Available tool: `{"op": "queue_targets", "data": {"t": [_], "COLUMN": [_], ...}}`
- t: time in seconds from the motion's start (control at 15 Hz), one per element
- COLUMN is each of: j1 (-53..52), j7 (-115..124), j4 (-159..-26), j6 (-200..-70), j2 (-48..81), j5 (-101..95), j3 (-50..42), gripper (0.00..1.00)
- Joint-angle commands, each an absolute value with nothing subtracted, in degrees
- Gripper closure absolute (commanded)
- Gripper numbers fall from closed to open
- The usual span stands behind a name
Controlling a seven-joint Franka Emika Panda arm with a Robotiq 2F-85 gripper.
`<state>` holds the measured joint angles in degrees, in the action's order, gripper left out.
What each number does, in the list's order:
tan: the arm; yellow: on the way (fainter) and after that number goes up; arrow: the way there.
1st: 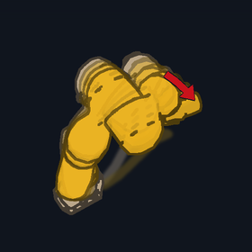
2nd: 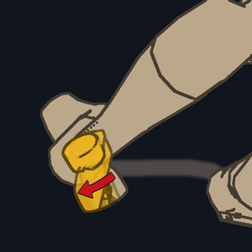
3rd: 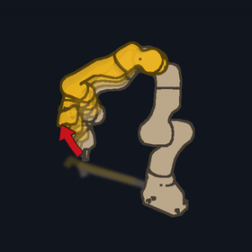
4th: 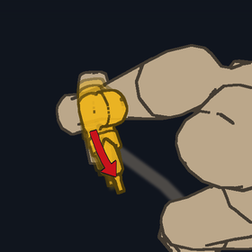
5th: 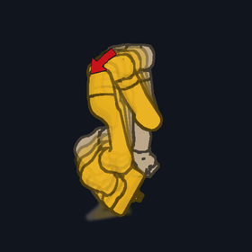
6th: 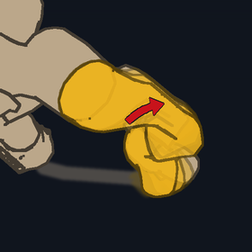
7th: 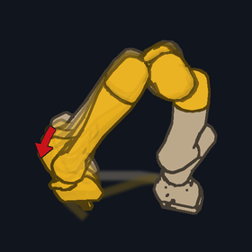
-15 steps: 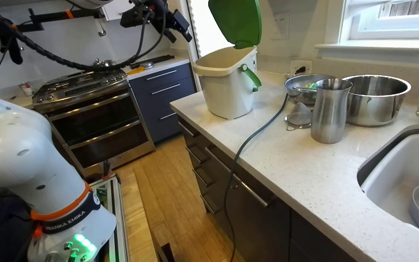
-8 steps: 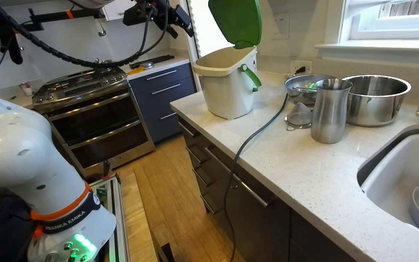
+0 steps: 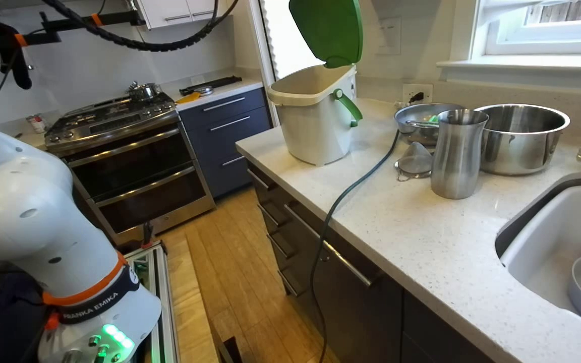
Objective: Close the white and green bin
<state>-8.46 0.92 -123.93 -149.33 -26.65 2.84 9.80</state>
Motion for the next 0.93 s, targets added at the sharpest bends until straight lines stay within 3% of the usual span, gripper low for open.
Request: {"op": "queue_targets", "data": {"t": [0.0,0.87], "j1": [-5.3,-5.4], "j7": [5.9,6.3], "j4": [-116.2,-99.3], "j6": [-146.5,-142.3], "j2": [-22.3,-7.0], "j5": [-1.0,-2.0], "j3": [11.8,10.1], "gripper": [0.0,0.0]}}
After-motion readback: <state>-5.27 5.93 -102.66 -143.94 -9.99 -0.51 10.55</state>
